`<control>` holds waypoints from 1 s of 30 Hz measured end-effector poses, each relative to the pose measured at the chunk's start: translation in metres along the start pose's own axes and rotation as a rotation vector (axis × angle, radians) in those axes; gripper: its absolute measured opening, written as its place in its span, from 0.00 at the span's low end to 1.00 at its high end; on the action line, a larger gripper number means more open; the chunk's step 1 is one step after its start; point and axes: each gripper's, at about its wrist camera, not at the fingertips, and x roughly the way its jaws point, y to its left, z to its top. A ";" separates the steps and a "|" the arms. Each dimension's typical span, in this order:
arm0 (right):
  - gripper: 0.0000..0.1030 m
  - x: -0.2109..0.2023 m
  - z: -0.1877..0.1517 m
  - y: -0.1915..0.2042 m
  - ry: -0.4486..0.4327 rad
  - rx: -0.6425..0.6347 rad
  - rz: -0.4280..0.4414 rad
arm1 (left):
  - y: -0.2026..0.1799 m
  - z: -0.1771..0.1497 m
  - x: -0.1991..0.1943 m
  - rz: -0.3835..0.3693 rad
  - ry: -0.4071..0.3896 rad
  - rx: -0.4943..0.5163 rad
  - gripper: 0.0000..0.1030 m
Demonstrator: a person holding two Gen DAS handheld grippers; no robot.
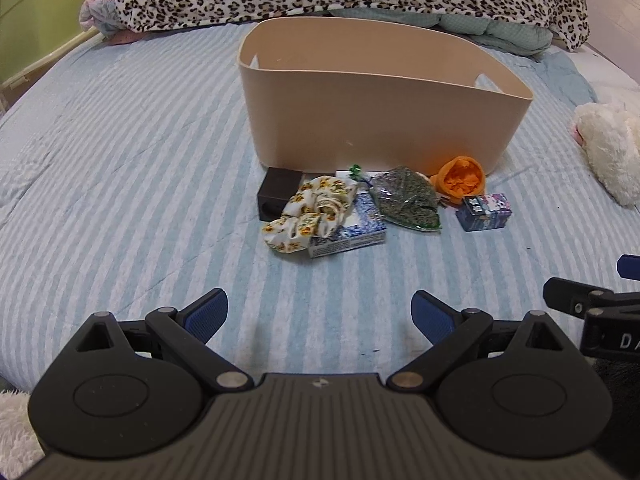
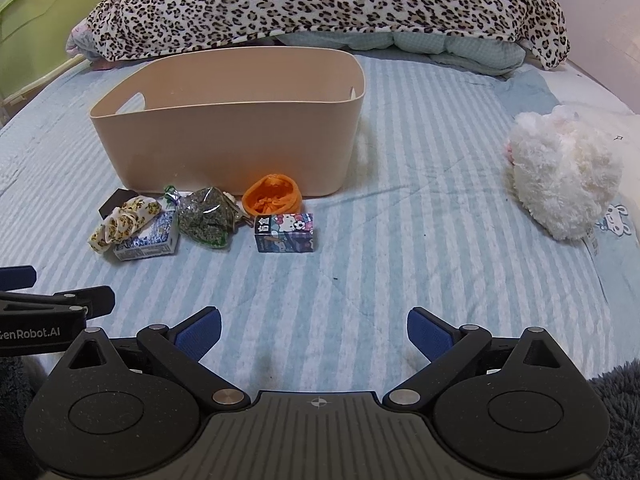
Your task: Organize objects
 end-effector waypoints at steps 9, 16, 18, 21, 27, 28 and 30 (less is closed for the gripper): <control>0.97 0.011 0.013 0.001 0.027 0.009 0.021 | 0.012 0.005 0.006 0.028 0.018 -0.003 0.95; 0.97 0.025 0.029 0.002 0.035 0.007 0.032 | 0.018 0.018 0.023 0.017 0.043 -0.046 0.95; 0.97 0.030 0.034 0.001 0.038 0.010 0.040 | 0.018 0.024 0.029 0.019 0.045 -0.051 0.95; 0.97 0.040 0.042 0.001 0.044 0.016 0.050 | 0.020 0.033 0.040 0.016 0.059 -0.065 0.95; 0.97 0.060 0.055 0.003 0.048 0.005 0.053 | 0.023 0.050 0.058 0.030 0.059 -0.052 0.95; 0.97 0.064 0.057 0.003 0.049 0.004 0.052 | 0.024 0.052 0.061 0.029 0.060 -0.057 0.95; 0.97 0.074 0.059 0.003 0.056 0.003 0.054 | 0.027 0.055 0.067 0.024 0.066 -0.071 0.94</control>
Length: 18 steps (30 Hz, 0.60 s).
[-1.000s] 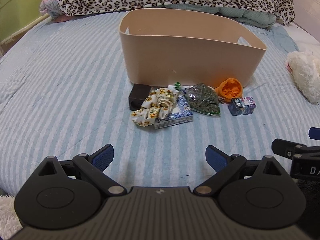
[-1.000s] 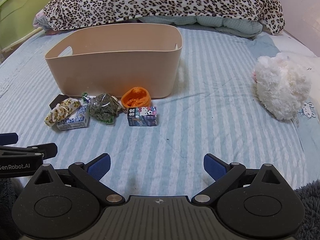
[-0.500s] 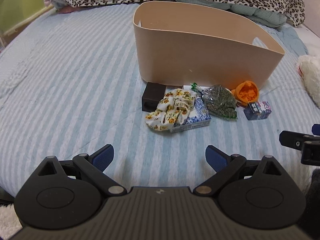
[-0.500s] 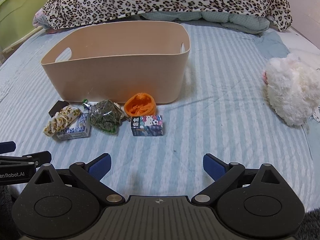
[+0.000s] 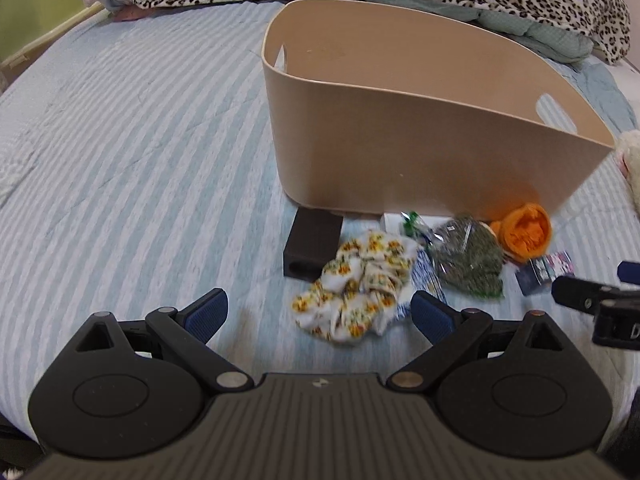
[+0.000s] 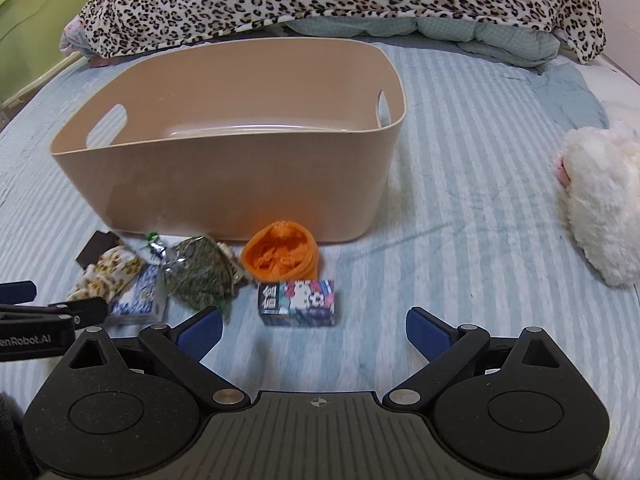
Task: Organize objects
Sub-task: 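Grasp the floral scrunchie with the left tool while the right tool grasps the Hello Kitty box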
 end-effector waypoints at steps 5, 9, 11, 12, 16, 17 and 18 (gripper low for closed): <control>0.92 0.021 -0.001 -0.002 0.023 0.016 0.013 | 0.003 0.006 0.012 -0.017 0.007 -0.024 0.85; 0.86 0.033 -0.003 -0.002 0.037 0.033 0.029 | 0.009 0.004 0.019 -0.055 0.023 -0.047 0.81; 0.82 0.038 -0.004 0.001 0.042 0.025 0.024 | 0.011 0.004 0.021 -0.067 0.028 -0.055 0.80; 0.79 0.039 -0.005 0.003 0.040 0.017 0.015 | 0.012 0.005 0.021 -0.077 0.030 -0.061 0.77; 0.64 0.038 -0.009 0.009 0.015 -0.017 -0.014 | 0.012 0.005 0.021 -0.140 0.026 -0.074 0.54; 0.61 0.036 -0.009 0.009 0.012 -0.020 -0.013 | 0.011 0.004 0.020 -0.145 0.024 -0.069 0.52; 0.54 0.035 -0.009 0.009 0.010 -0.020 -0.013 | 0.010 0.004 0.018 -0.147 0.020 -0.061 0.45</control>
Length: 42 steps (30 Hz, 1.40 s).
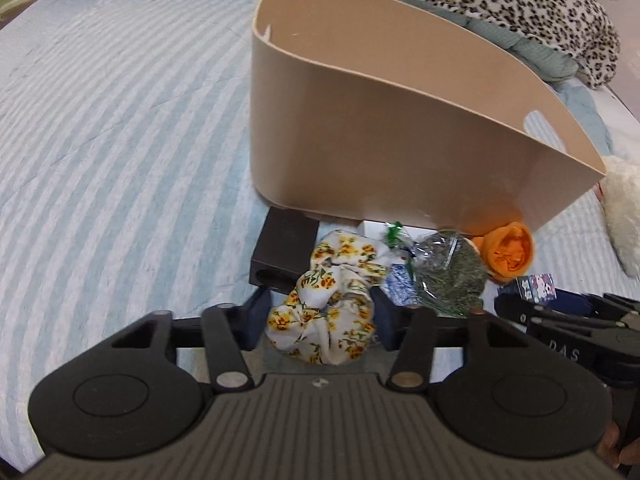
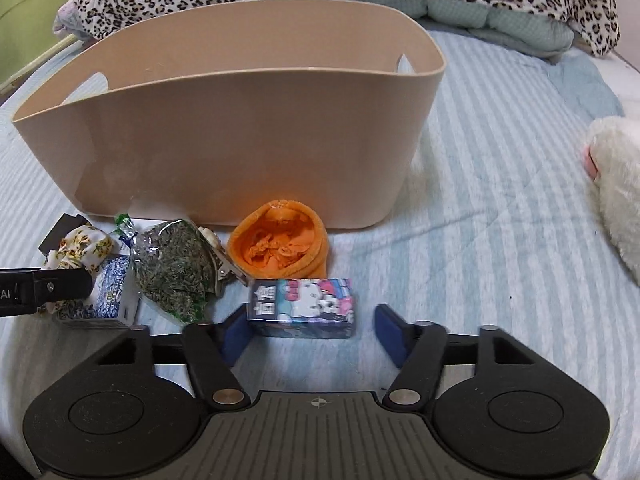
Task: Organize objects
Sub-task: 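Grasp the floral scrunchie with the left tool while the right tool grasps the Hello Kitty box, then carry scrunchie and Hello Kitty box over the basket and open both tools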
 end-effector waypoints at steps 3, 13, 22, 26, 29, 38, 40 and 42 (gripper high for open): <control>0.46 -0.003 -0.001 0.000 -0.003 -0.002 -0.001 | -0.002 -0.002 -0.003 -0.009 -0.001 0.016 0.28; 0.45 -0.037 0.001 -0.005 -0.052 0.005 0.025 | -0.009 -0.011 -0.026 0.007 0.011 0.026 0.13; 0.45 -0.076 0.024 -0.019 -0.152 -0.007 0.008 | -0.017 0.007 -0.072 0.023 -0.102 0.066 0.13; 0.45 -0.090 0.050 -0.023 -0.200 -0.013 0.053 | -0.023 0.028 -0.089 0.033 -0.169 0.091 0.13; 0.45 -0.100 0.070 -0.016 -0.259 -0.070 0.031 | -0.027 0.046 -0.095 0.061 -0.211 0.116 0.13; 0.45 -0.100 0.128 -0.003 -0.351 -0.108 0.021 | -0.047 0.101 -0.080 0.129 -0.310 0.147 0.13; 0.45 -0.090 0.135 -0.001 -0.340 -0.116 0.012 | -0.051 0.111 -0.068 0.128 -0.299 0.147 0.13; 0.45 -0.078 0.140 0.001 -0.320 -0.118 0.001 | -0.055 0.120 -0.053 0.138 -0.283 0.152 0.13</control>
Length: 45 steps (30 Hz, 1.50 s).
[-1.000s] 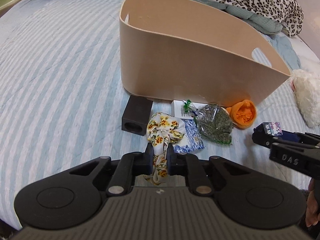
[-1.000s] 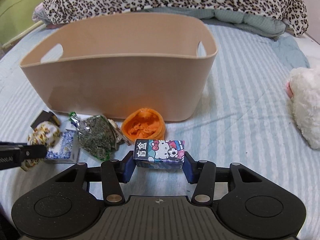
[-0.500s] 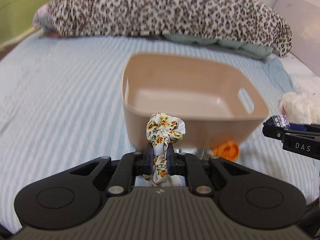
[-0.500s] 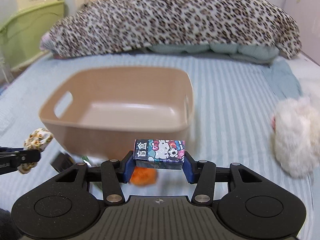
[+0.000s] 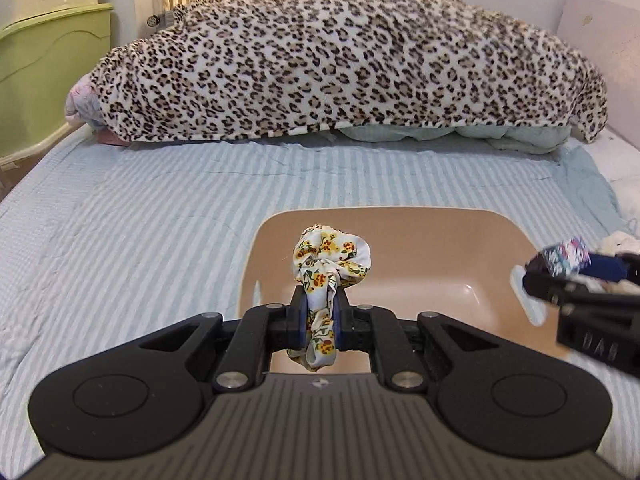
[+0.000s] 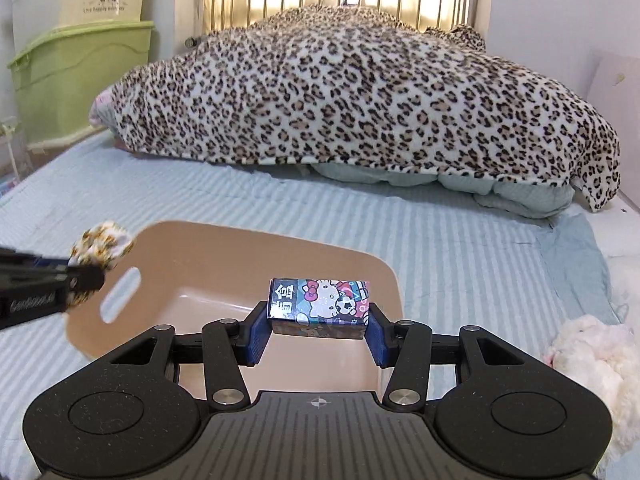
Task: Organize objects
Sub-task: 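Carry scrunchie and Hello Kitty box over the basket and open both tools, then grasp the small black box with the left tool while the right tool grasps the orange cloth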
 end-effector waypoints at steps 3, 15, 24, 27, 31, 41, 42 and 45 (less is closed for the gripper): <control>0.45 0.022 -0.001 -0.004 0.050 0.031 0.002 | -0.009 0.002 0.024 0.008 0.039 0.021 0.13; 0.54 0.066 -0.029 -0.008 0.204 0.024 -0.015 | -0.020 -0.032 0.082 -0.007 0.265 0.049 0.29; 0.83 0.019 -0.028 -0.014 0.141 0.013 -0.011 | -0.014 -0.022 0.021 -0.034 0.165 0.049 0.76; 1.00 -0.002 -0.032 -0.017 0.126 0.008 -0.006 | -0.013 -0.024 0.002 -0.018 0.128 0.060 0.77; 1.00 -0.019 -0.041 -0.022 0.141 0.016 0.017 | -0.004 -0.036 -0.017 -0.026 0.132 0.039 0.78; 1.00 -0.010 -0.085 -0.025 0.242 0.023 0.017 | 0.027 -0.084 -0.006 -0.003 0.258 0.015 0.79; 1.00 -0.006 -0.091 -0.024 0.257 0.025 0.019 | 0.028 -0.089 -0.003 0.004 0.269 0.024 0.79; 1.00 0.002 -0.102 -0.022 0.287 0.029 0.033 | 0.028 -0.101 0.009 0.043 0.301 0.045 0.79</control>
